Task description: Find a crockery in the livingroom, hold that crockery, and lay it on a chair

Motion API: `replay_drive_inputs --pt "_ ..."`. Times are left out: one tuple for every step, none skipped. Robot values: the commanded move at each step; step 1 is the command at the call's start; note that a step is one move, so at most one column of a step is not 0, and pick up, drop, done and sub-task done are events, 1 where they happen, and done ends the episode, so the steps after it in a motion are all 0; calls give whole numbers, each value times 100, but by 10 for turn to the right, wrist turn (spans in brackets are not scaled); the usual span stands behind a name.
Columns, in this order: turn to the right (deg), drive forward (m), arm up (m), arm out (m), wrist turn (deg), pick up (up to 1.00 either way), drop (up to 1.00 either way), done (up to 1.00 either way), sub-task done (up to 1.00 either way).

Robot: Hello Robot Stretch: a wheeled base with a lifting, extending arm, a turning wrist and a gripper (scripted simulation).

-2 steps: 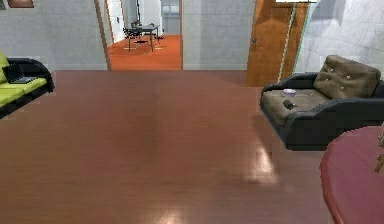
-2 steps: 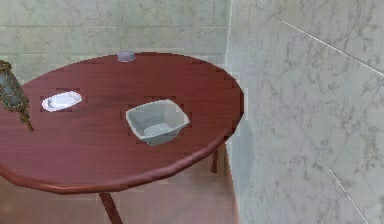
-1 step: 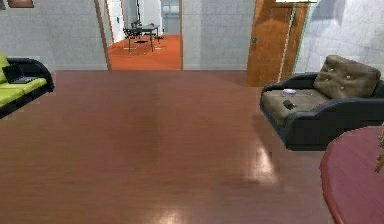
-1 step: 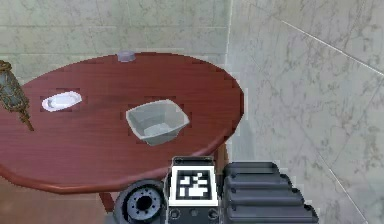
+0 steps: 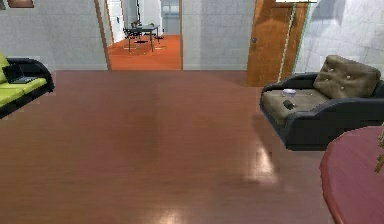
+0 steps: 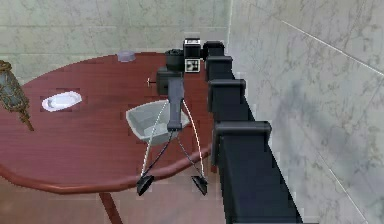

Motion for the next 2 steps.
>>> replay_drive_inputs --pt "0 0 0 0 450 0 0 0 0" --pt "0 0 0 0 450 0 0 0 0"
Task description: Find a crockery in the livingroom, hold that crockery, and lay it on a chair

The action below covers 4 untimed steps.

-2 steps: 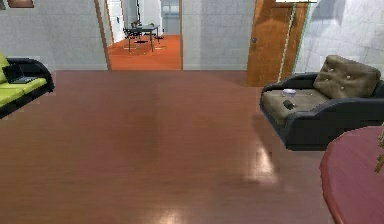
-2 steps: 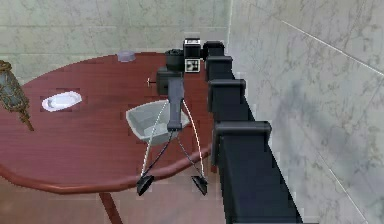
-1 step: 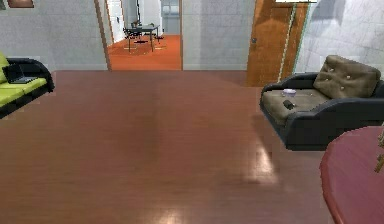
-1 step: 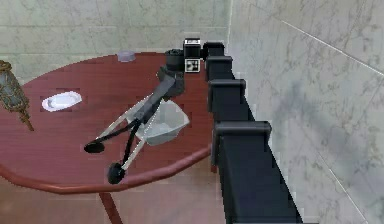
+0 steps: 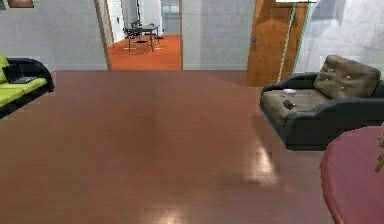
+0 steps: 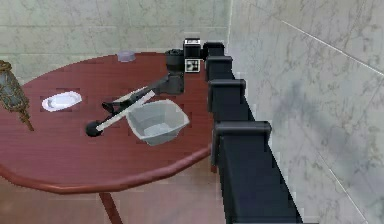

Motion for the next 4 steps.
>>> replay_drive_inputs --pt "0 0 0 0 450 0 0 0 0" --pt "0 0 -18 0 0 0 0 0 0" --pt "0 0 0 0 0 100 0 0 0" --pt "0 0 10 0 0 0 0 0 0"
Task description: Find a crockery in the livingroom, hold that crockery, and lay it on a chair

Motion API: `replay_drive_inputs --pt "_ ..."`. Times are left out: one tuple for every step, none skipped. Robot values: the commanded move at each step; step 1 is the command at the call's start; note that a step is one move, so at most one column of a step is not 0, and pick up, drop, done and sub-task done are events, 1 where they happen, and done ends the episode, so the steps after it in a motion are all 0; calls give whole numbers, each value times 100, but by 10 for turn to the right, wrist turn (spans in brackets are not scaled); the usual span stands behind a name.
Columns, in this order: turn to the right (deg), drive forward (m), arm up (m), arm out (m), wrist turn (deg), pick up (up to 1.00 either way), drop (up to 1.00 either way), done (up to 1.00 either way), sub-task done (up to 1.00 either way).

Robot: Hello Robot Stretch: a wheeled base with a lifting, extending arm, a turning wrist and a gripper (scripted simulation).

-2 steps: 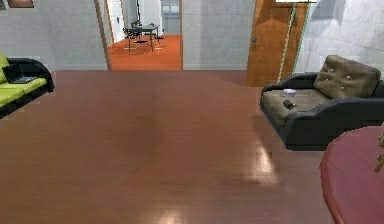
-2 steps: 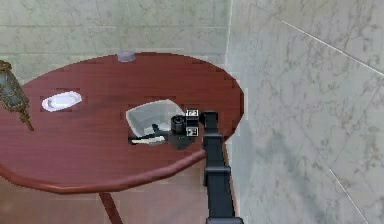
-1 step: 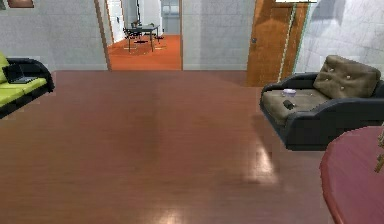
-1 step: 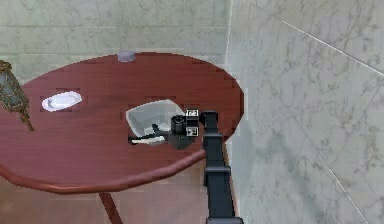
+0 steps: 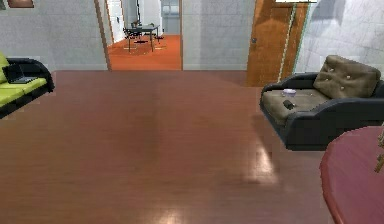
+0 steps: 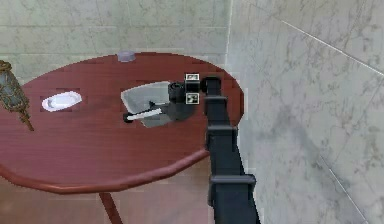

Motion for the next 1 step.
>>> replay_drive_inputs --pt "0 0 8 0 0 0 0 0 0"
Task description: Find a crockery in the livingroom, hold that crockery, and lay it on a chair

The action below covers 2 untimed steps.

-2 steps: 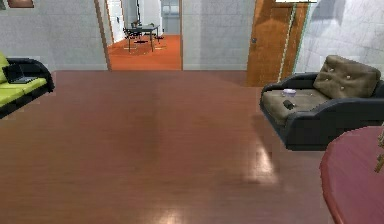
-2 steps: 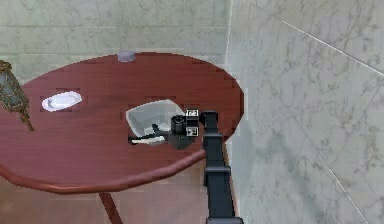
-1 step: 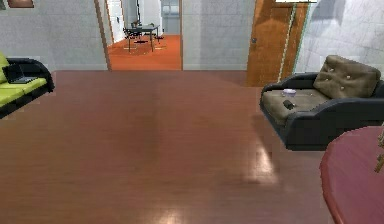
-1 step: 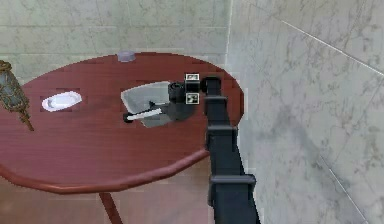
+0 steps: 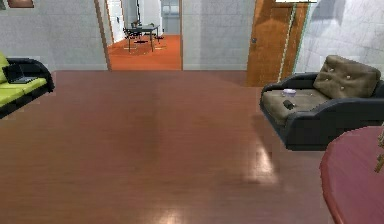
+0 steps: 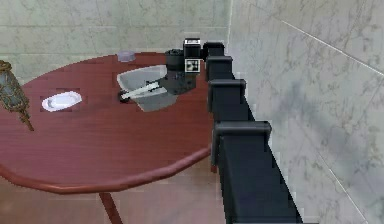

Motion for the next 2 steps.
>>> replay_drive_inputs --pt "0 0 0 0 -450 0 0 0 0" --pt "0 0 0 0 -390 0 0 0 0"
